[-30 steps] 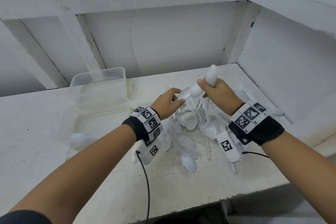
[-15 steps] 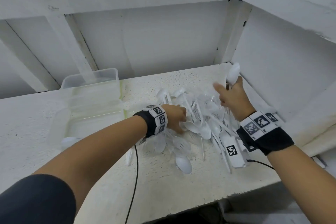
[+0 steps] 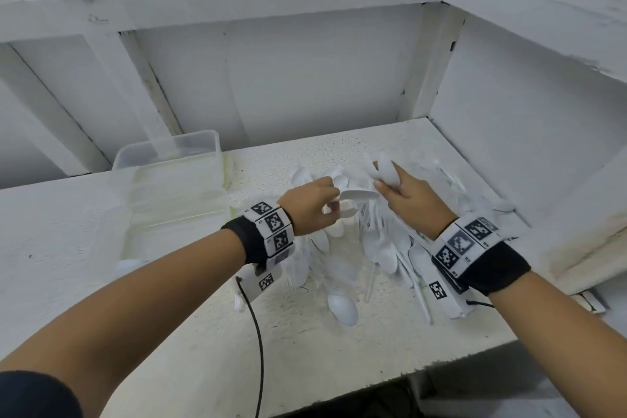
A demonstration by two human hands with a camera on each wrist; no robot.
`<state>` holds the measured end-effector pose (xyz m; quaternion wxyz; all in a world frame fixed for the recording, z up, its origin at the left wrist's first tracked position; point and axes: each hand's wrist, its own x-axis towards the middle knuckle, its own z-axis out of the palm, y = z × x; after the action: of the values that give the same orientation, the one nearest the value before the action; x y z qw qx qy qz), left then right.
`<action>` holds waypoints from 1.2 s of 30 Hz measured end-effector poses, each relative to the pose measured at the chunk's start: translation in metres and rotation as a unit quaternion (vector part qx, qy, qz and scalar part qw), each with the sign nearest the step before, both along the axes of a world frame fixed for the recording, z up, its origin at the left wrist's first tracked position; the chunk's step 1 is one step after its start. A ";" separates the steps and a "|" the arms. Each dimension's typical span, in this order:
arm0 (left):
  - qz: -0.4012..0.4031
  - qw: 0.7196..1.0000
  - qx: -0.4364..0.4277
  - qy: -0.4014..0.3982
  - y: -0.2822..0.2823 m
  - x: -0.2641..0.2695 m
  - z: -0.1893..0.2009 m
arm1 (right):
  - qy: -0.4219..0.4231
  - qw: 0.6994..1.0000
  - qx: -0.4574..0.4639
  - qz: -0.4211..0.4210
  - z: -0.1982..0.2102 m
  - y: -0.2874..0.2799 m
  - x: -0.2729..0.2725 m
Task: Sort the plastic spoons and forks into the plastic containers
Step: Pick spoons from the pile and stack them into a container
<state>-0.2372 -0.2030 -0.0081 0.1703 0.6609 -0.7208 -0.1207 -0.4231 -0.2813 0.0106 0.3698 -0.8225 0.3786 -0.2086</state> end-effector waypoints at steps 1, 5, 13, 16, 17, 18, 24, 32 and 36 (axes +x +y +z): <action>0.002 0.999 0.007 0.039 0.002 0.002 0.002 | 0.015 1.000 -0.011 0.003 -0.001 0.001 0.002; 0.064 0.981 0.029 0.184 0.007 0.012 0.017 | 0.021 0.999 -0.028 -0.013 -0.008 -0.001 0.008; 0.233 0.824 -0.079 0.510 0.007 0.031 0.039 | 0.012 0.999 -0.037 0.019 -0.014 0.000 0.021; 0.232 0.755 -0.101 0.604 0.012 0.038 0.040 | 0.106 0.989 -0.050 0.090 -0.017 -0.007 0.027; 0.241 0.745 -0.109 0.612 0.015 0.040 0.040 | 0.146 0.980 -0.064 0.121 -0.017 -0.009 0.028; 0.253 0.743 -0.116 0.609 0.018 0.042 0.039 | 0.185 0.968 -0.076 0.151 -0.018 -0.010 0.029; 0.302 0.778 -0.109 0.540 0.031 0.049 0.032 | 0.351 0.872 -0.167 0.298 -0.027 0.001 0.043; 0.291 0.834 -0.057 0.465 0.030 0.042 0.022 | 0.172 0.950 -0.107 0.239 -0.028 -0.008 0.050; 0.277 0.882 -0.028 0.380 0.025 0.031 0.016 | -0.011 0.990 -0.015 0.139 -0.011 -0.005 0.045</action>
<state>-0.2064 -0.1785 0.0077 0.4760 0.7318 -0.3920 -0.2901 -0.3781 -0.2866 0.0000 0.3868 -0.8703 0.2531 -0.1704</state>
